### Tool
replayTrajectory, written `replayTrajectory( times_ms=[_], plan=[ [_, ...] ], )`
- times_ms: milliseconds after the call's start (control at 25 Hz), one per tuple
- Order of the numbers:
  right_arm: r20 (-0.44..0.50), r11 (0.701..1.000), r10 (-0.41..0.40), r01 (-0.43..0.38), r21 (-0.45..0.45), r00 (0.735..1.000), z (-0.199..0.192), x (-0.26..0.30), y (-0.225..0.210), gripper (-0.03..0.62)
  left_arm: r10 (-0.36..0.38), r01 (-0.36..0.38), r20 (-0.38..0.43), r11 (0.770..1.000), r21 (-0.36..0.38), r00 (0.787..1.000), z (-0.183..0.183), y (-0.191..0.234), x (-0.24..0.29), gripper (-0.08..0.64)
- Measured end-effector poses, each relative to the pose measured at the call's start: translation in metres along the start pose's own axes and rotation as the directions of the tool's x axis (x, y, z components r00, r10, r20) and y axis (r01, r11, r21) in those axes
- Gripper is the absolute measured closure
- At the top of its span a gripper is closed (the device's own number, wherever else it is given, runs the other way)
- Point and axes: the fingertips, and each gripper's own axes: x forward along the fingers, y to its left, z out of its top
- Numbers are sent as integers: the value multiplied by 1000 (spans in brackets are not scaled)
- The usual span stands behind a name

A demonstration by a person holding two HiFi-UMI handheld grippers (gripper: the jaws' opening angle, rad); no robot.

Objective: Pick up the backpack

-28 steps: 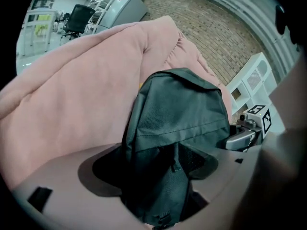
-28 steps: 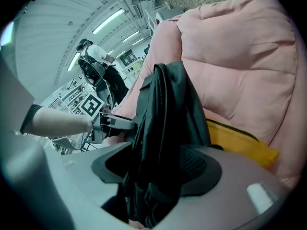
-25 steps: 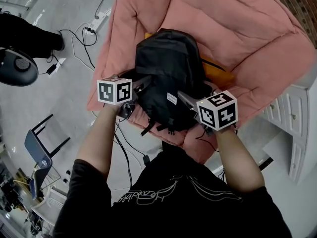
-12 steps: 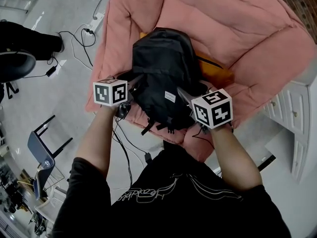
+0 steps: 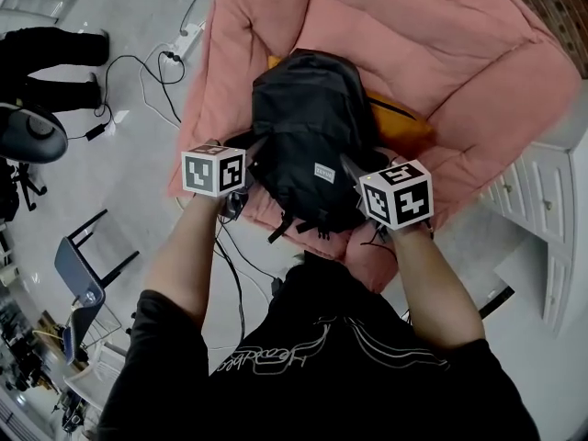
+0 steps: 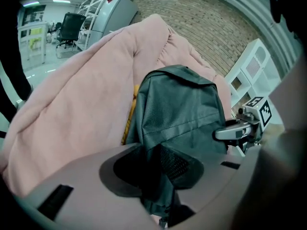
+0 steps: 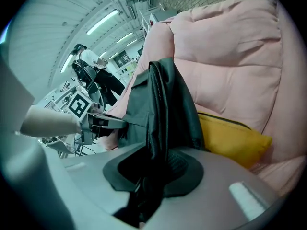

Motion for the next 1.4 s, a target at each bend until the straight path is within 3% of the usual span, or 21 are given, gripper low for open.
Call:
replayTrajectory(
  times_ms=[520,880,1400],
  plan=[
    [56,1000,-5,3,27,998,-20,-34,17,520,38,-39,12,995,89,999,-20,-38,-40,486],
    [103,1000,9,-12,28,995,-35,-63,28,525,19,-24,42,992,125,999,-32,-69,-66,497],
    [203,1000,-10,6,18,979,-38,-99,51,528,26,-50,115,976,214,993,-28,-104,-117,500]
  ],
)
